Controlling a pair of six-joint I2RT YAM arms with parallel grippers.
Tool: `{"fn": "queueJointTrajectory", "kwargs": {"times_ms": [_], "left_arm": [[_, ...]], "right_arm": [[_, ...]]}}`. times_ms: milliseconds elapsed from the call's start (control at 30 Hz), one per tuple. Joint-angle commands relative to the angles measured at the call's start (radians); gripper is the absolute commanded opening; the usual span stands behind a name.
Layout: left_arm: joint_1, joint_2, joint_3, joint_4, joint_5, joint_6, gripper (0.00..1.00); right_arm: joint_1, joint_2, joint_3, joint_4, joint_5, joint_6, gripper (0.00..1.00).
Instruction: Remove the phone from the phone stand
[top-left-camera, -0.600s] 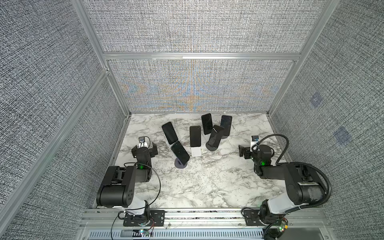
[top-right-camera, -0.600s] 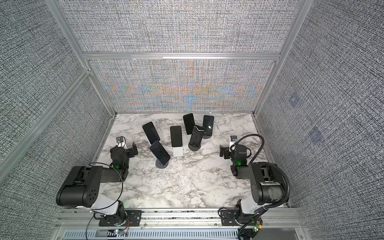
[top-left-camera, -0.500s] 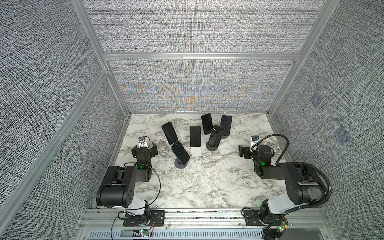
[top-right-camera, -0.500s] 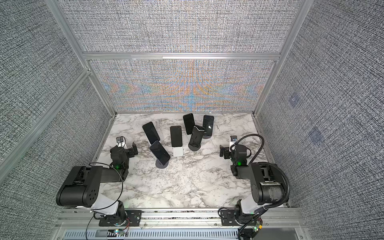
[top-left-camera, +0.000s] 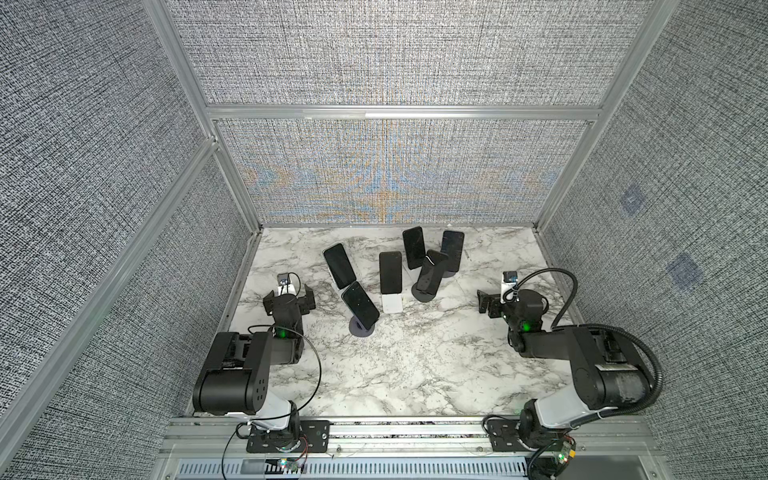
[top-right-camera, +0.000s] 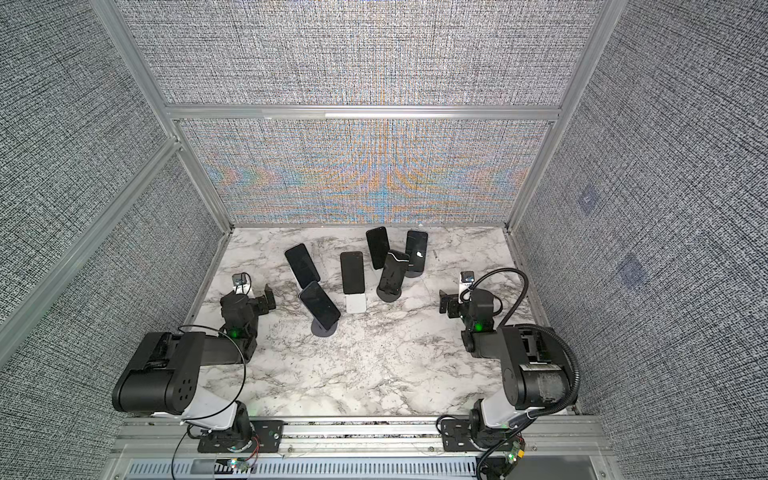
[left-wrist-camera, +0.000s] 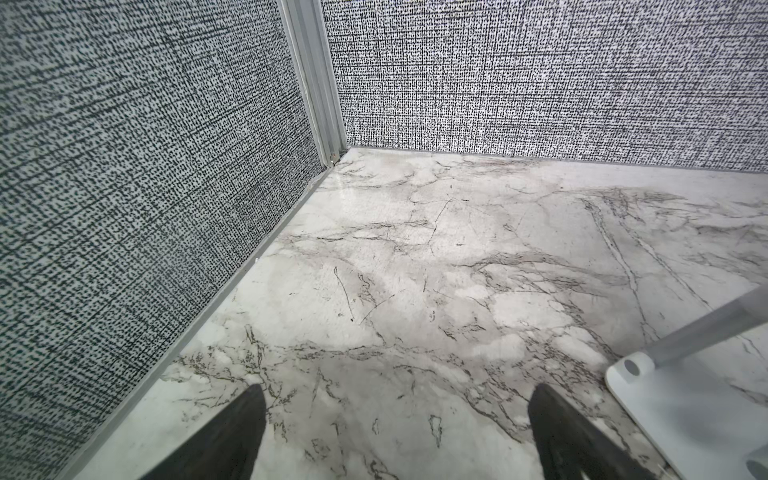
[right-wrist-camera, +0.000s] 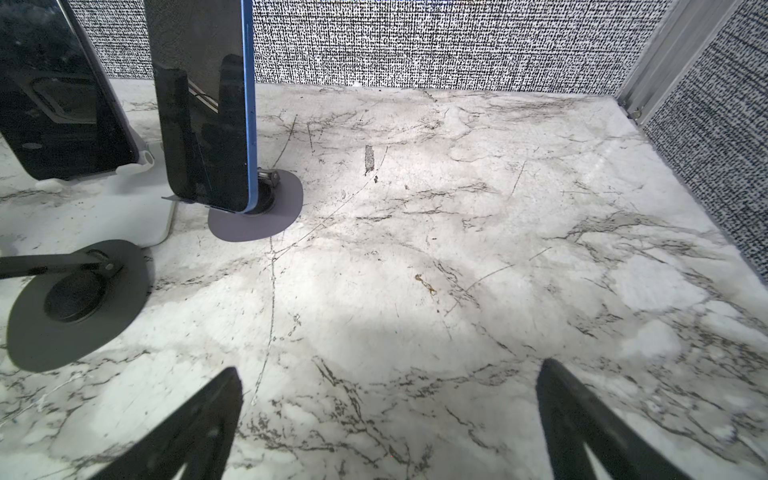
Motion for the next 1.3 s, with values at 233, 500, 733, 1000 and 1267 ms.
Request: {"fn": "queueJointTrajectory", "kwargs": {"times_ms": [233, 500, 733, 1000, 1267], "left_arm": [[0.005, 0.004, 0.012, -0.007, 0.01, -0.001, 0.99], [0.003, -0.132, 0.02, -0.12, -0.036, 0.002, 0.98], [0.001, -0.417, 0.374, -0.877, 0.042, -0.026, 0.99], [0.008, -0.172, 0.924, -1.483, 0.505, 0.009, 0.94], [0.13, 0.071, 1.151, -1.628, 0.952, 0.074, 0.85]], "right_arm": [[0.001, 0.005, 0.01, 0.012, 0.001, 0.004, 0.99], [-0.007, -0.134, 0.096, -0.247, 0.015, 0.021, 0.99], [-0.006, -0.326, 0.381, -0.918, 0.032, 0.09, 0.99], [0.0, -0.343, 0.709, -1.555, -0.193, 0.12, 0.99], [0.051, -0.347, 0.765, -1.713, -0.363, 0.067, 0.98]]}}
